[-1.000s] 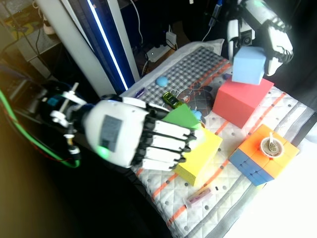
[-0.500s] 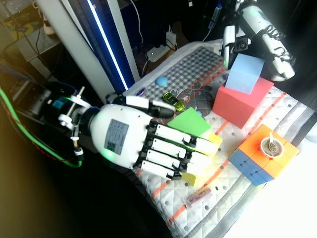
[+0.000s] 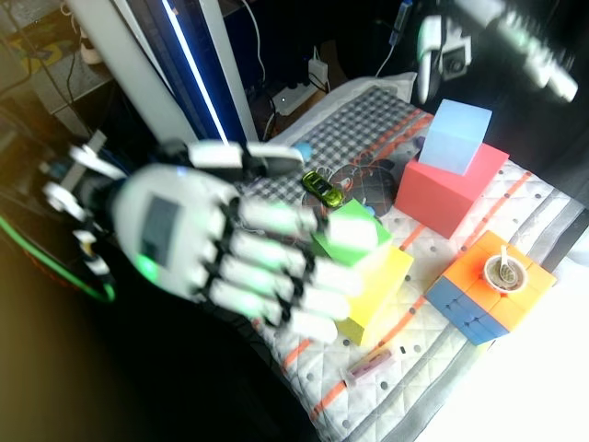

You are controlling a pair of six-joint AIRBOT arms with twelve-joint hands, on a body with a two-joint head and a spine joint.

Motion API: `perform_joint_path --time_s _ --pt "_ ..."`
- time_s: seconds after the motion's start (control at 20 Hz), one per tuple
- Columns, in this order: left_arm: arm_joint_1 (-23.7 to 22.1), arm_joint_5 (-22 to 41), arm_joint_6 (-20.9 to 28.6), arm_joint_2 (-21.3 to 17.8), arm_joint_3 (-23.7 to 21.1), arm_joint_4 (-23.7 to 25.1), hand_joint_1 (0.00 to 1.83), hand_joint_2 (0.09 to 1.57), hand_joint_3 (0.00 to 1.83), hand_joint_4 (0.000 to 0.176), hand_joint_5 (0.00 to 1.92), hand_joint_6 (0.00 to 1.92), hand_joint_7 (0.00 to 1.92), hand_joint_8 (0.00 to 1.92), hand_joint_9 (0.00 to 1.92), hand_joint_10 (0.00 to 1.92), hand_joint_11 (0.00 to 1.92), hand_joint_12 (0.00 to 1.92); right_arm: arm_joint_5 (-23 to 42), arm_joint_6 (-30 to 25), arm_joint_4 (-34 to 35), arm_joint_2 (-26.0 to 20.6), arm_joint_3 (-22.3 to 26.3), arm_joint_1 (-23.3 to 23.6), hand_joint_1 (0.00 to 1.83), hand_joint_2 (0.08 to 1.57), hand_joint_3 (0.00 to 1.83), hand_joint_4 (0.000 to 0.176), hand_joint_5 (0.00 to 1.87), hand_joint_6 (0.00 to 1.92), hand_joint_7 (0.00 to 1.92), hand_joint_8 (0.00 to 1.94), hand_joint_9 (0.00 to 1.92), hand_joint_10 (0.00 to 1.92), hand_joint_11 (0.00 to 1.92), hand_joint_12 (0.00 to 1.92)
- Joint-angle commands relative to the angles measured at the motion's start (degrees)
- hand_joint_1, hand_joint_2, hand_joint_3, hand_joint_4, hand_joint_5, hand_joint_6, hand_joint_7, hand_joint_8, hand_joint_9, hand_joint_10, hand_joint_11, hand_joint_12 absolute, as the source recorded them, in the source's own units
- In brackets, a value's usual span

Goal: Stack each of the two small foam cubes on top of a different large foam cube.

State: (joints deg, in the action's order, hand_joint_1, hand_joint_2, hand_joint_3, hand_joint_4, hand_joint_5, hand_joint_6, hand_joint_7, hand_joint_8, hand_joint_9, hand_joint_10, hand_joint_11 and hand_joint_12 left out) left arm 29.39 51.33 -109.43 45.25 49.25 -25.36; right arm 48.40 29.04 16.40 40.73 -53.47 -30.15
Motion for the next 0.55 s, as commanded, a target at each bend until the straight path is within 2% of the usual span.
perform_joint_path --time_s 0.0,0.05,0.15,0.2,0.25,0.3,0.35,0.4,0.45,0.5 --pt "0.56 10.73 0.44 -1.18 -0.71 1.98 0.79 1.04 0.00 0.176 0.00 0.00 0.00 0.00 0.00 0.00 0.00 0.00 10.31 -0.31 -0.12 -0.95 0.59 -0.34 0.54 1.04 0.02 0.152 0.00 0.00 0.00 0.00 0.00 0.00 0.01 0.00" --pt "1.19 11.91 0.92 -1.62 -1.17 2.30 0.76 1.03 0.00 0.176 0.00 0.00 0.00 0.00 0.00 0.00 0.00 0.00 11.62 -0.31 -0.13 -1.12 1.17 -1.07 0.52 1.02 0.00 0.135 0.00 0.00 0.00 0.00 0.00 0.00 0.00 0.00" --pt "3.82 15.91 7.17 -3.21 -1.92 4.44 0.79 1.02 0.00 0.176 0.00 0.00 0.00 0.00 0.00 0.00 0.00 0.00 16.71 -0.31 -0.20 -1.94 3.38 -4.41 0.49 1.00 0.00 0.135 0.00 0.00 0.00 0.00 0.00 0.00 0.02 0.01" --pt "4.74 17.19 10.48 -3.70 -1.92 5.37 0.82 0.97 0.07 0.161 0.00 0.00 0.00 0.00 0.00 0.00 0.00 0.45 18.71 -0.31 -0.44 -2.51 4.19 -5.77 0.48 1.01 0.00 0.148 0.00 0.00 0.00 0.00 0.00 0.00 0.02 0.01" --pt "6.02 19.09 13.93 -4.30 -2.01 6.43 0.87 1.00 0.04 0.169 0.00 0.00 0.00 0.00 0.01 0.01 0.00 1.16 21.68 -0.31 -1.58 -3.03 4.80 -7.65 0.49 1.01 0.00 0.146 0.00 0.00 0.00 0.00 0.00 0.00 0.02 0.01" --pt "7.13 20.83 15.94 -4.70 -2.24 7.05 0.81 1.00 0.02 0.175 0.00 0.00 0.00 0.00 0.00 0.00 0.00 1.43 24.21 -0.31 -2.49 -3.29 4.85 -9.16 0.51 1.03 0.01 0.122 0.00 0.00 0.00 0.00 0.00 0.00 0.00 0.01" --pt "8.25 22.94 17.21 -5.11 -2.66 7.57 0.78 1.01 0.02 0.176 0.00 0.00 0.00 0.00 0.00 0.00 0.00 1.48 26.88 -0.31 -2.82 -3.44 4.84 -11.06 0.48 1.03 0.01 0.114 0.00 0.00 0.00 0.00 0.00 0.00 0.00 0.01" --pt "9.65 25.52 18.42 -5.54 -3.23 7.99 0.74 1.02 0.01 0.176 0.00 0.00 0.00 0.00 0.00 0.00 0.00 1.40 30.09 -0.31 -2.91 -3.51 4.89 -13.38 0.51 1.02 0.00 0.133 0.00 0.00 0.00 0.00 0.00 0.00 0.00 0.00" --pt "10.93 28.44 19.36 -5.92 -3.83 8.23 0.80 1.06 0.01 0.173 0.00 0.00 0.00 0.00 0.00 0.00 0.00 1.15 33.22 -0.31 -2.89 -3.68 5.26 -15.39 0.49 1.01 0.00 0.115 0.00 0.00 0.00 0.00 0.00 0.00 0.00 0.00" --pt "12.07 31.13 20.42 -6.13 -4.25 8.47 0.79 1.04 0.00 0.175 0.00 0.00 0.00 0.00 0.00 0.00 0.00 0.23 35.53 -0.31 -2.86 -4.12 6.00 -16.91 0.42 1.02 0.00 0.082 0.00 0.00 0.00 0.00 0.00 0.00 0.00 0.00"
